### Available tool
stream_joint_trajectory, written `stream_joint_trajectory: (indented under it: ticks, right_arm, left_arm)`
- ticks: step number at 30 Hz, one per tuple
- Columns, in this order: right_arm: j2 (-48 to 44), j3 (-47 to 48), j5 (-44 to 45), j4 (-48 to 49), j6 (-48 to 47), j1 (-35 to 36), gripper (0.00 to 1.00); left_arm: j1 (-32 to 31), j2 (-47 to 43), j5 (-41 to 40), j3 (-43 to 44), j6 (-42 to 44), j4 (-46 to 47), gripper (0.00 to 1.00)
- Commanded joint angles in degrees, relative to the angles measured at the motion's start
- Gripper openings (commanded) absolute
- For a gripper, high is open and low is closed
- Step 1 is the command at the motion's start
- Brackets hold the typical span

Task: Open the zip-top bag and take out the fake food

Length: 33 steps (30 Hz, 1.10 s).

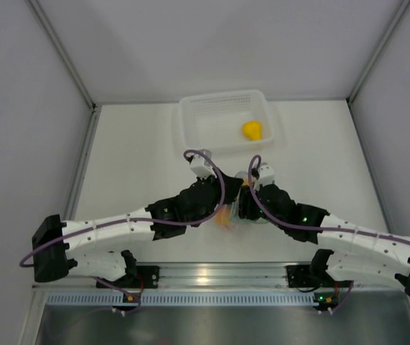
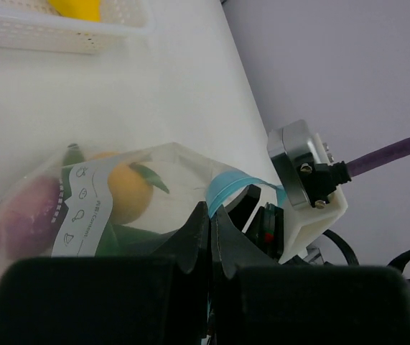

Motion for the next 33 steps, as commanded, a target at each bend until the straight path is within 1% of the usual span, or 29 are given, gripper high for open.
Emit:
stream_joint_trajectory:
  ticks: [1, 3, 4, 8, 9, 10, 12, 14, 16, 18, 21, 26, 28, 29, 30, 32, 33]
  right_arm:
    - [0.4, -1.0, 0.4, 11.3, 4.9, 0.6, 0.43]
    - [1.3, -0.6, 1.7, 10.8, 5.0, 0.6, 0.45]
    - [2.5, -0.5, 2.8, 10.8, 5.0, 0.6, 0.49]
    - [5.7, -0.3, 4.7, 11.4, 5.2, 0.6, 0.50]
    - [6.6, 0.0, 6.8, 11.3, 5.4, 0.6, 0.51]
    - [8.2, 0.5, 8.5, 9.4, 6.3, 0.6, 0.54]
    - [9.4, 1.1, 12.5, 8.8, 7.6, 0.6, 0.58]
    - [9.7, -0.5, 13.0, 11.3, 8.4, 0.4, 0.57]
    - [8.5, -1.9, 14.2, 15.3, 9.4, 0.2, 0.52]
    - [7.7, -2.6, 17.2, 14.9, 9.6, 0.3, 0.50]
    - [6.4, -2.0, 19.5, 12.0, 8.8, 0.1, 0.50]
    - [3.0, -3.3, 18.3, 7.4, 5.0, -2.3, 0.52]
    - [1.9, -3.0, 15.6, 4.3, 0.9, -3.9, 0.54]
    - [1.8, -2.0, 14.5, 2.9, -0.2, -6.1, 0.55]
    - [1.4, -1.5, 12.5, -0.4, -2.3, -7.2, 0.55]
    - [0.9, -0.6, 9.5, -2.2, -4.6, -9.9, 0.57]
    - [0.4, -0.6, 6.1, -2.4, -6.2, -10.7, 0.58]
  left_arm:
    - [0.1, 0.9, 2.6, 3.3, 0.4, 4.6, 0.00]
    - [0.1, 1.3, 3.1, 3.8, 0.2, 4.6, 0.00]
    - [0.1, 1.7, 3.3, 3.9, 0.1, 4.5, 0.00]
    - [0.1, 2.9, 3.9, 4.6, -0.4, 4.6, 0.00]
    - [0.1, 3.1, 3.9, 4.7, -0.5, 4.6, 0.00]
    - [0.0, 3.4, 4.3, 4.8, -0.5, 4.5, 0.00]
    - [0.2, 3.8, 4.9, 5.2, -0.7, 4.6, 0.00]
    - [0.2, 4.0, 5.7, 5.2, -1.3, 4.5, 0.00]
    - [0.1, 4.4, 5.9, 4.8, -1.8, 4.5, 0.00]
    - [0.1, 4.4, 5.8, 4.5, -2.5, 4.6, 0.00]
    - [0.0, 3.9, 4.2, 3.2, -4.1, 4.6, 0.00]
    - [-0.1, 2.3, 0.3, 0.1, -9.3, 4.7, 0.00]
    - [-0.7, 1.2, -2.7, -0.9, -10.8, 4.8, 0.00]
    - [-1.0, 0.8, -3.7, -1.7, -12.0, 4.7, 0.00]
    - [-1.8, 0.5, -5.0, -1.9, -12.4, 4.8, 0.00]
    - [-3.3, -0.3, -8.4, -2.7, -13.6, 4.8, 0.00]
    - [-3.6, -0.2, -9.1, -2.7, -13.8, 4.8, 0.00]
